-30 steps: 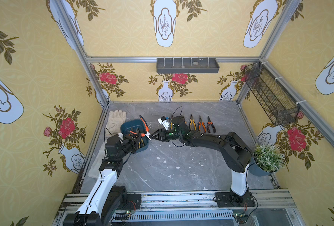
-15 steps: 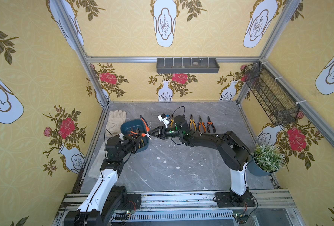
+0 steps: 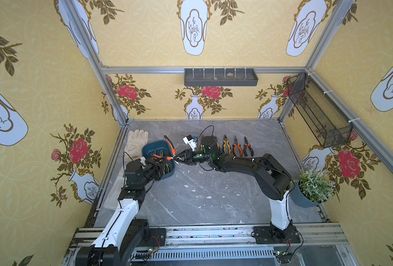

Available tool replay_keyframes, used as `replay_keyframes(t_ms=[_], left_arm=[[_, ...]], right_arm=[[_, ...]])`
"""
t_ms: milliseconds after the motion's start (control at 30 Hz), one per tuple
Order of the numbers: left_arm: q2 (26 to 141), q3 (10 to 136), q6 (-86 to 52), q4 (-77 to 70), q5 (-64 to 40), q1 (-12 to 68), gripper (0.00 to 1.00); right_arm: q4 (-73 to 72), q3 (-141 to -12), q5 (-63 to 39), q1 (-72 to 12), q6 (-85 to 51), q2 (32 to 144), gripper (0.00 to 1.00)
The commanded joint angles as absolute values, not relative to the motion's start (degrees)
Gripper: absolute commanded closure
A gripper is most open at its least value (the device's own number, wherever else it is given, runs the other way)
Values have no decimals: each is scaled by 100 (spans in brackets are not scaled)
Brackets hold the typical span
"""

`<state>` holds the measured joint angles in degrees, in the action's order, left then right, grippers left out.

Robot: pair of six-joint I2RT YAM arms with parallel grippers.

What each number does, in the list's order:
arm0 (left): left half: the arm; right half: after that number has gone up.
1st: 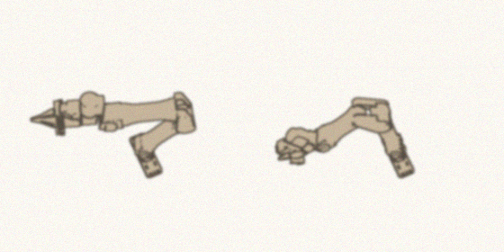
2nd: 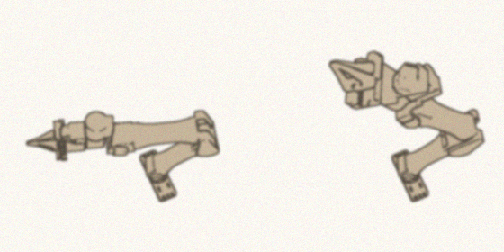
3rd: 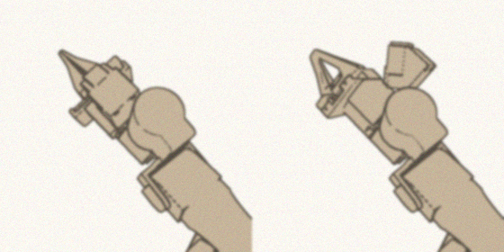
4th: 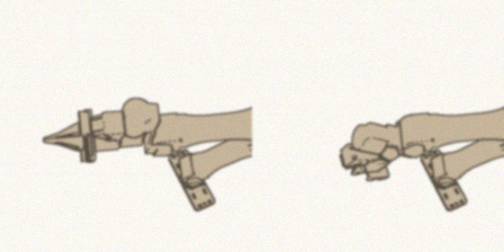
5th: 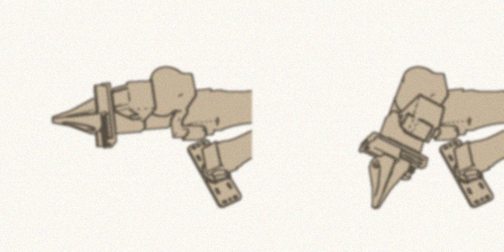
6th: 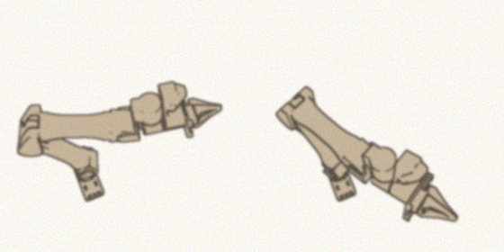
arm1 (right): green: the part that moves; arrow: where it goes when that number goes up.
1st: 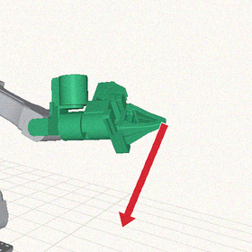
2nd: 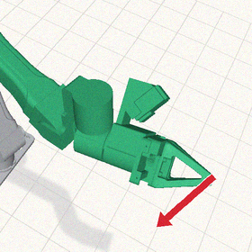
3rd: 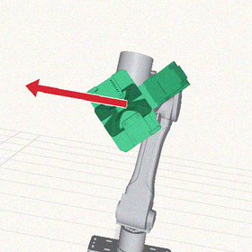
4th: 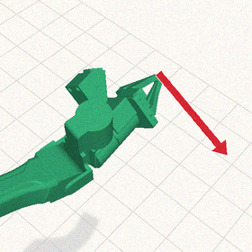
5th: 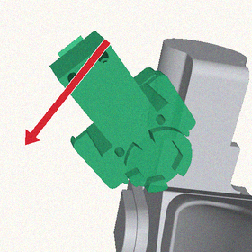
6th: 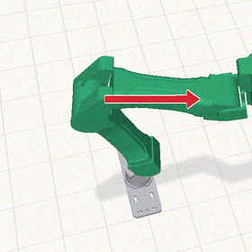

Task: Take the pliers out of the storage box
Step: Pick up the pliers from the storage box.

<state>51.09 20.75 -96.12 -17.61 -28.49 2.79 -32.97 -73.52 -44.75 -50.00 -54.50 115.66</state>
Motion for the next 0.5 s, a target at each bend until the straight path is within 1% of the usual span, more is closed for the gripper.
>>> replay_keyframes(t_ms=[0,67,167,367,467], left_arm=[[5107,2040,-9634,-2223,-2916,268,100],[5115,2045,-9646,-2233,-2918,272,100],[5111,2038,-9661,-2274,-2920,271,100],[5106,2009,-9701,-2316,-2943,269,100],[5098,2013,-9711,-2320,-2945,272,100]], right_arm=[[-3299,-7409,-4438,-5010,-5349,11603,67],[-3264,-7422,-4421,-5014,-5327,11609,69],[-3139,-7502,-4418,-5014,-5268,11633,77],[-3029,-7646,-4434,-5018,-5239,11689,86],[-2924,-7712,-4439,-5017,-5204,11698,92]])
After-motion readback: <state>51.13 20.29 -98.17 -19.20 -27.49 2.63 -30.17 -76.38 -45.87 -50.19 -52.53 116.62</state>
